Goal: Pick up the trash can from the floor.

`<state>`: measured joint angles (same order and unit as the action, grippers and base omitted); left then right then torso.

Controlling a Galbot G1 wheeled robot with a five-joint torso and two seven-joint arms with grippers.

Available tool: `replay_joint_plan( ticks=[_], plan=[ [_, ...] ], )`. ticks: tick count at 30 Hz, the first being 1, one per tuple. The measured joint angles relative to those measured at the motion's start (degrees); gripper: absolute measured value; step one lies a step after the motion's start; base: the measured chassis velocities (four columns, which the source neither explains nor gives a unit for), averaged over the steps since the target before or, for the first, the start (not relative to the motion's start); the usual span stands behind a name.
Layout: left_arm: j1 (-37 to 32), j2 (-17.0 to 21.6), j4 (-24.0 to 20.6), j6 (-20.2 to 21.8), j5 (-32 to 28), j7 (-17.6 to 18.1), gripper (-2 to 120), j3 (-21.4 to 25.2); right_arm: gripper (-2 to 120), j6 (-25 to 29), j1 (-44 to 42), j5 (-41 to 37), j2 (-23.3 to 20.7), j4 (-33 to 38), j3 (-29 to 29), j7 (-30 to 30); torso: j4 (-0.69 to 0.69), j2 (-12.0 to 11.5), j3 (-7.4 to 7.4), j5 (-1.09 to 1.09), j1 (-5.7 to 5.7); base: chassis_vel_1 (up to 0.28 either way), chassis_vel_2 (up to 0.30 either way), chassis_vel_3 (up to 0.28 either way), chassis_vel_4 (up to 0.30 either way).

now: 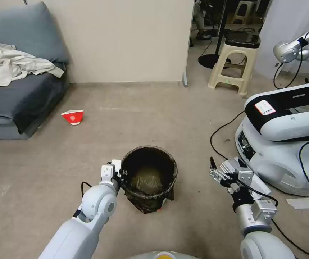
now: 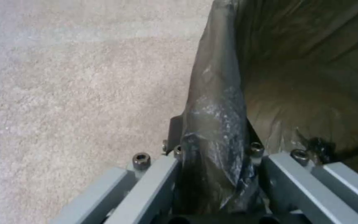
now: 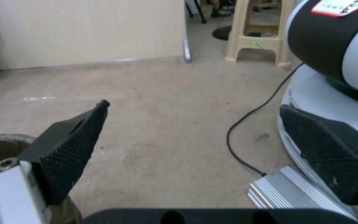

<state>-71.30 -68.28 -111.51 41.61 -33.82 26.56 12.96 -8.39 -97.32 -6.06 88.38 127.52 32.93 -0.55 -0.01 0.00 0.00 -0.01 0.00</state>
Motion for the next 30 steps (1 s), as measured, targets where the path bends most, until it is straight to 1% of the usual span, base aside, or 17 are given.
replay_joint_plan(
  ticks=[2, 3, 7, 8, 9, 12, 13, 16, 18, 20, 22, 23, 25, 26, 30],
  plan=[
    [-0.8, 0.2, -1.4, -1.5, -0.3, 0.0, 4, 0.5, 100, 0.0, 0.1, -0.1, 0.0, 0.0, 0.0, 0.0, 0.01, 0.0, 0.0, 0.0, 0.0, 0.0, 0.0, 0.0, 0.0],
    [-0.8, 0.2, -1.4, -1.5, -0.3, 0.0, 4, 0.5, 100, 0.0, 0.1, -0.1, 0.0, 0.0, 0.0, 0.0, 0.01, 0.0, 0.0, 0.0, 0.0, 0.0, 0.0, 0.0, 0.0],
    [-2.6, 1.0, -4.5, -4.3, -1.7, -0.6, 2, 1.7, 100, 0.1, 0.2, -0.3, -0.1, 0.0, 0.1, 0.0, 0.01, 0.0, 0.0, 0.01, 0.0, 0.0, 0.0, 0.0, 0.0],
    [-2.6, 1.0, -4.5, -4.3, -1.7, -0.6, 2, 1.7, 100, 0.1, 0.2, -0.3, -0.1, 0.0, 0.1, 0.0, 0.01, 0.0, 0.0, 0.01, 0.0, 0.0, 0.0, 0.0, 0.0],
    [-3.4, 1.2, -5.4, -5.6, -2.0, -1.0, 2, 2.2, 100, 0.1, 0.3, -0.4, -0.1, 0.0, 0.1, 0.0, 0.02, 0.0, 0.0, 0.02, 0.0, 0.0, 0.0, 0.0, 0.0],
    [-6.1, 1.6, -8.2, -9.6, -2.8, -3.8, 2, 4.3, 100, 0.1, 0.5, -0.6, -0.5, -0.2, 0.1, 0.0, 0.01, 0.0, 0.0, 0.01, 0.0, 0.0, 0.0, 0.0, 0.0],
    [-6.1, 1.6, -8.2, -9.6, -2.8, -3.8, 2, 4.3, 100, 0.1, 0.5, -0.6, -0.5, -0.2, 0.1, 0.0, 0.01, 0.0, 0.0, 0.01, 0.0, 0.0, 0.0, 0.0, 0.0],
    [-9.9, 2.0, -11.5, -11.6, -3.0, -6.4, 2, 7.1, 100, 0.0, 1.0, -0.7, -1.0, -0.2, -0.2, 0.0, 0.02, 0.0, 0.0, 0.01, 0.0, 0.0, 0.0, 0.0, 0.0],
    [-10.8, 2.0, -12.3, -12.0, -3.2, -6.9, 2, 7.8, 100, 0.0, 1.1, -0.7, -1.0, -0.2, -0.2, 0.0, 0.03, 0.0, 0.0, 0.01, 0.0, 0.0, 0.0, 0.0, 0.0],
    [-12.8, 2.1, -14.7, -12.6, -4.5, -7.7, 2, 9.6, 100, 0.0, 1.2, -0.9, -1.2, -0.3, -0.2, 0.0, 0.01, 0.0, 0.0, 0.01, 0.0, 0.0, 0.0, 0.0, 0.0],
    [-13.5, 2.1, -15.5, -12.7, -5.1, -7.9, 2, 10.1, 100, 0.0, 1.3, -1.0, -1.2, -0.3, -0.2, 0.0, 0.01, 0.0, 0.0, 0.01, 0.0, 0.0, 0.0, 0.0, 0.0],
    [-14.6, 2.1, -17.0, -13.0, -6.1, -8.1, 2, 11.2, 100, 0.0, 1.3, -1.1, -1.3, -0.3, -0.2, 0.0, 0.01, 0.0, 0.0, 0.01, 0.0, 0.0, 0.0, 0.0, 0.0],
    [-16.5, 1.9, -19.0, -14.9, -6.7, -8.4, 2, 12.6, 100, 0.0, 1.3, -1.2, -1.4, -0.3, -0.2, 0.0, 0.01, 0.0, 0.0, 0.01, 0.0, 0.0, 0.0, 0.0, 0.0],
    [-16.5, 1.9, -19.0, -14.9, -6.7, -8.4, 2, 12.6, 100, 0.0, 1.3, -1.2, -1.4, -0.3, -0.2, 0.0, 0.01, 0.0, 0.0, 0.01, 0.0, 0.0, 0.0, 0.0, 0.0],
    [-19.8, 0.5, -21.6, -17.6, -6.5, -9.1, 2, 14.5, 100, 0.1, 1.3, -1.5, -1.5, -0.2, -0.2, 0.2, 0.01, 0.0, 0.0, 0.01, 0.0, 0.0, 0.0, 0.0, 0.0]
  ],
)
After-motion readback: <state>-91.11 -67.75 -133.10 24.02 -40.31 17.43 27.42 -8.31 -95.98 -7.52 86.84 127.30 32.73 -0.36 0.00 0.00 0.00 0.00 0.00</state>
